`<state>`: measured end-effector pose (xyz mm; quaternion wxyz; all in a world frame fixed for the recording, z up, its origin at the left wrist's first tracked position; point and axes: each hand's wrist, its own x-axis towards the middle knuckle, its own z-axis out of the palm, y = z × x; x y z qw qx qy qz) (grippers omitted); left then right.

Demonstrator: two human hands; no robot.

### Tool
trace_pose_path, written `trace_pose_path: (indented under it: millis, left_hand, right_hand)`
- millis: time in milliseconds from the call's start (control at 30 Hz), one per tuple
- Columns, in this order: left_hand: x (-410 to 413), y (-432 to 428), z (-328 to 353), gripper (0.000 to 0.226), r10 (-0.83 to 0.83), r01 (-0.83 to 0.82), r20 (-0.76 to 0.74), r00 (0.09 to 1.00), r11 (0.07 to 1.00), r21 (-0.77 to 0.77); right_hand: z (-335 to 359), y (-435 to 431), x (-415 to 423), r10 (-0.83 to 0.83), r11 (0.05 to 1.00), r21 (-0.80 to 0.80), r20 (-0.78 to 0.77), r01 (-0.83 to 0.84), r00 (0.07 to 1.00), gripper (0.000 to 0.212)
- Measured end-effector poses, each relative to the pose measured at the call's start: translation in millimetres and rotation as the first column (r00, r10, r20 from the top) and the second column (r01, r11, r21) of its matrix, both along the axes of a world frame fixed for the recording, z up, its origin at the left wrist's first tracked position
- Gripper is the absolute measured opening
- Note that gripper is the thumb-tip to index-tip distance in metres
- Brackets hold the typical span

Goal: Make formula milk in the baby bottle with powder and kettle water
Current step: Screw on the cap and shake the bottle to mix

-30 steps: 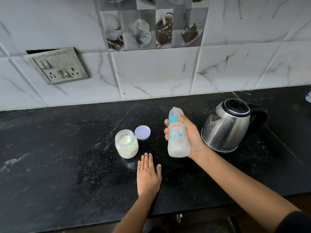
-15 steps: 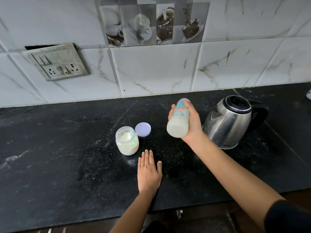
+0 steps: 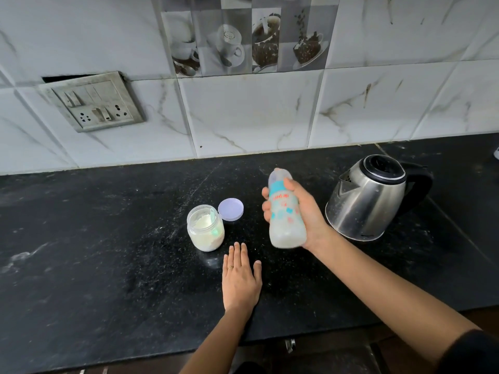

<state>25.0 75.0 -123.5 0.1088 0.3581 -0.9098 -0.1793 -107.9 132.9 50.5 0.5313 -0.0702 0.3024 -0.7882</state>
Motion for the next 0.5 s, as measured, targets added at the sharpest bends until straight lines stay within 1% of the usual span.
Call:
trace_pose_path:
  millis: [33,67,100,167,200,233,267,333,367,400,433,467,500]
  left_hand:
    - [0,0,0,0.079,0.0,0.0,-0.001,1.0,1.0,0.0]
    - [0,0,0,0.079,-0.001,0.001,-0.001,1.0,1.0,-0.001]
    - [-1,-1,-1,0.079,-0.002,0.002,0.0,1.0,1.0,-0.004]
    - [-1,-1,-1,0.079,-0.002,0.002,0.004,1.0,1.0,-0.006]
    - [-1,0,-1,0.079,-0.003,0.003,0.001,1.0,1.0,-0.007]
    - [0,0,-1,0.079,-0.004,0.004,-0.002,1.0,1.0,-0.009]
    - [0,0,-1,0.079,-0.004,0.004,-0.002,1.0,1.0,-0.007]
    - [0,0,-1,0.079,-0.005,0.005,0.001,1.0,1.0,-0.003]
    - [0,0,-1,0.079,-0.005,0.005,-0.002,1.0,1.0,-0.003]
    - [0,0,-1,0.078,-0.003,0.003,-0.008,1.0,1.0,-0.003]
    - [0,-1,-1,0.078,-0.002,0.001,-0.012,1.0,1.0,-0.005]
    - [0,-1,-2,0.078,-0.001,0.001,-0.01,1.0,1.0,-0.006]
    - [0,-1,-3,0.078,-0.001,0.001,-0.005,1.0,1.0,-0.006]
  right_hand:
    - [1,3,3,0.03,0.999,-0.018,-0.069,-0.031,0.997,0.069]
    - [4,3,1,0.031,0.999,-0.033,-0.1,-0.035,0.995,0.068]
    - [7,-1,-4,-0.012,0.999,-0.046,-0.059,0.009,0.998,0.064]
    - [13,-8,-18,-0.148,0.987,-0.046,0.156,0.157,0.977,0.048]
    - [14,-10,-21,-0.195,0.977,-0.037,0.221,0.208,0.955,0.042]
    - [15,-10,-19,-0.189,0.978,-0.042,0.218,0.202,0.958,0.041]
    - [13,-10,-12,-0.131,0.989,-0.053,0.162,0.141,0.978,0.046]
    - [5,-7,1,0.001,0.998,-0.057,-0.027,-0.002,1.0,0.061]
    - [5,-4,5,0.033,0.998,-0.058,-0.105,-0.039,0.994,0.061]
    - [8,-3,6,0.04,0.997,-0.067,-0.134,-0.049,0.99,0.06]
    - [12,-5,2,0.011,0.997,-0.081,-0.092,-0.018,0.996,0.057]
    - [16,-8,-3,-0.048,0.995,-0.085,0.015,0.049,0.999,0.049]
    - [20,-11,-10,-0.127,0.988,-0.068,0.139,0.137,0.982,0.038]
